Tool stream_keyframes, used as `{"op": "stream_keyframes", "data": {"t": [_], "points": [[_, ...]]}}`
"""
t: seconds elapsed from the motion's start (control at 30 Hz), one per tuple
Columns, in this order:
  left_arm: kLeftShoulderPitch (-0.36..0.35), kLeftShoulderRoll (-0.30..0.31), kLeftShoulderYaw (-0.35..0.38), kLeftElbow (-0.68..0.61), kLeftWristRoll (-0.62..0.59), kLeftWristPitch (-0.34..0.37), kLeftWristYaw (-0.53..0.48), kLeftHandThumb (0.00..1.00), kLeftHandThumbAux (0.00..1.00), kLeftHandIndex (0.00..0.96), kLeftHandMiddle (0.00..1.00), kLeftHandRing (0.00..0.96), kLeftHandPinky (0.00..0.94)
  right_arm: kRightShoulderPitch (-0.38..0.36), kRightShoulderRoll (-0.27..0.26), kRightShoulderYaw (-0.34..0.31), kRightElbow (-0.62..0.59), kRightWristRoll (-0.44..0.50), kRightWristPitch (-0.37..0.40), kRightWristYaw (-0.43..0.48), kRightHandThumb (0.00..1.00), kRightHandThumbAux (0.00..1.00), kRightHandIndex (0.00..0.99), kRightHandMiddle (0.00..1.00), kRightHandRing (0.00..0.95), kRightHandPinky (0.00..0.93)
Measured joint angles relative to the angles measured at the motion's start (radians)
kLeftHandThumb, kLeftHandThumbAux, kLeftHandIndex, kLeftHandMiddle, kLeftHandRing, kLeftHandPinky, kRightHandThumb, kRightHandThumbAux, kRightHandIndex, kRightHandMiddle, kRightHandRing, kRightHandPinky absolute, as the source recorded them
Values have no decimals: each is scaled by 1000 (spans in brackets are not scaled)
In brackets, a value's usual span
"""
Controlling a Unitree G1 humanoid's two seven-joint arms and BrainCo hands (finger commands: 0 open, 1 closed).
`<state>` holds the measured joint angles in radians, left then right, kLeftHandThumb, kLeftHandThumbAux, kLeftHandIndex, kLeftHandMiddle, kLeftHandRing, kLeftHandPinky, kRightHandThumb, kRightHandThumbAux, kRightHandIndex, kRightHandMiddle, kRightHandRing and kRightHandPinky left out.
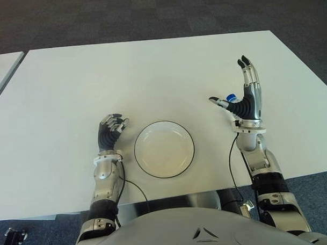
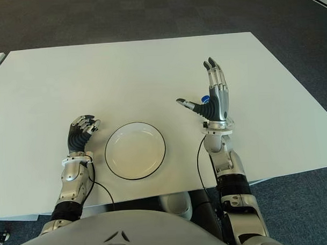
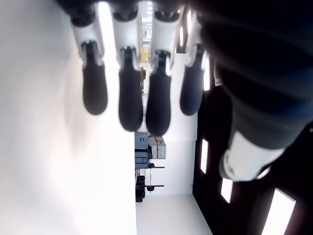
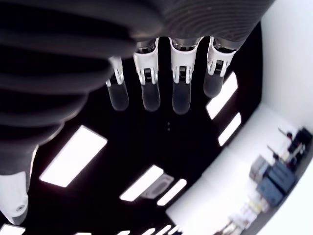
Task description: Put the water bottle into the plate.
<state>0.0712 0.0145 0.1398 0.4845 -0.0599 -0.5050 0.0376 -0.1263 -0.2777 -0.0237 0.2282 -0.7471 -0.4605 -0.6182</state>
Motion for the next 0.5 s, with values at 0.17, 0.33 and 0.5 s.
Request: {"op": "stream_keyframes", "data": {"t": [0.17, 0.33, 0.5], "points": [[0, 0, 1, 0, -2, -1, 0, 706, 710, 433, 559, 526, 505, 4, 5, 6, -34, -29, 102, -13, 494, 304, 0, 0, 0, 0], [0, 0, 0, 4, -4, -13, -3, 705, 711, 433, 561, 533, 512, 0, 20, 13, -72, -73, 252, -8, 543, 228, 0, 0, 0, 0], [0, 1, 0, 6, -4, -21, -9, 705, 712, 433, 563, 540, 522, -18, 35, 35, -79, -95, 419, 54, 561, 198, 0, 0, 0, 0]]}}
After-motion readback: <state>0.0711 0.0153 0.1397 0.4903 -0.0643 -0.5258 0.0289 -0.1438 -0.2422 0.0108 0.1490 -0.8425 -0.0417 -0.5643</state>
